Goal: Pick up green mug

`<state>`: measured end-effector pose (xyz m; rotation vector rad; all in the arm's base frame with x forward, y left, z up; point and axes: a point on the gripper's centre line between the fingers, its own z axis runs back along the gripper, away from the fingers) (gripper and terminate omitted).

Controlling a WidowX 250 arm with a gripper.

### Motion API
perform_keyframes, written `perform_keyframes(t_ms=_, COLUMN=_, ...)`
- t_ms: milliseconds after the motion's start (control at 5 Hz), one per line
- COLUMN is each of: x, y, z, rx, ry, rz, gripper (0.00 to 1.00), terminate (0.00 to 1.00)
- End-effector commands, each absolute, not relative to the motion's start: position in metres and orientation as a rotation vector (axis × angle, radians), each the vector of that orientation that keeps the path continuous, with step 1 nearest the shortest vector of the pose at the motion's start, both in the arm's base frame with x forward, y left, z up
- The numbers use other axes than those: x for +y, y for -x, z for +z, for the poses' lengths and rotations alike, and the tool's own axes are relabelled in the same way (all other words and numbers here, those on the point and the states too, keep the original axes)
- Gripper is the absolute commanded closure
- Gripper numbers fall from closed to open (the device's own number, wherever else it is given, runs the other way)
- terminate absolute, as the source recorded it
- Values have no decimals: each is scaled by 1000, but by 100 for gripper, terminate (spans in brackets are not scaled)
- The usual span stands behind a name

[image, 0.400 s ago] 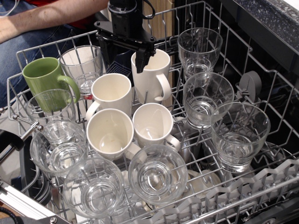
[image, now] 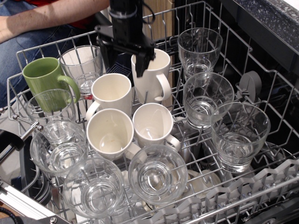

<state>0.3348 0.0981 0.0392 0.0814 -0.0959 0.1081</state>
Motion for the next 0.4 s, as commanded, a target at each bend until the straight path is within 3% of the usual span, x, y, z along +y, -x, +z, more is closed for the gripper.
perform_keyframes(t_ms=0, x=162, y=-342, z=65, rx=-108, ry=-60, rz=10, gripper=0, terminate=0)
perform_keyframes(t_ms=200, x=198, y=-348, z=67, rx=-83, ry=-45, rz=-119, gripper=0, terminate=0)
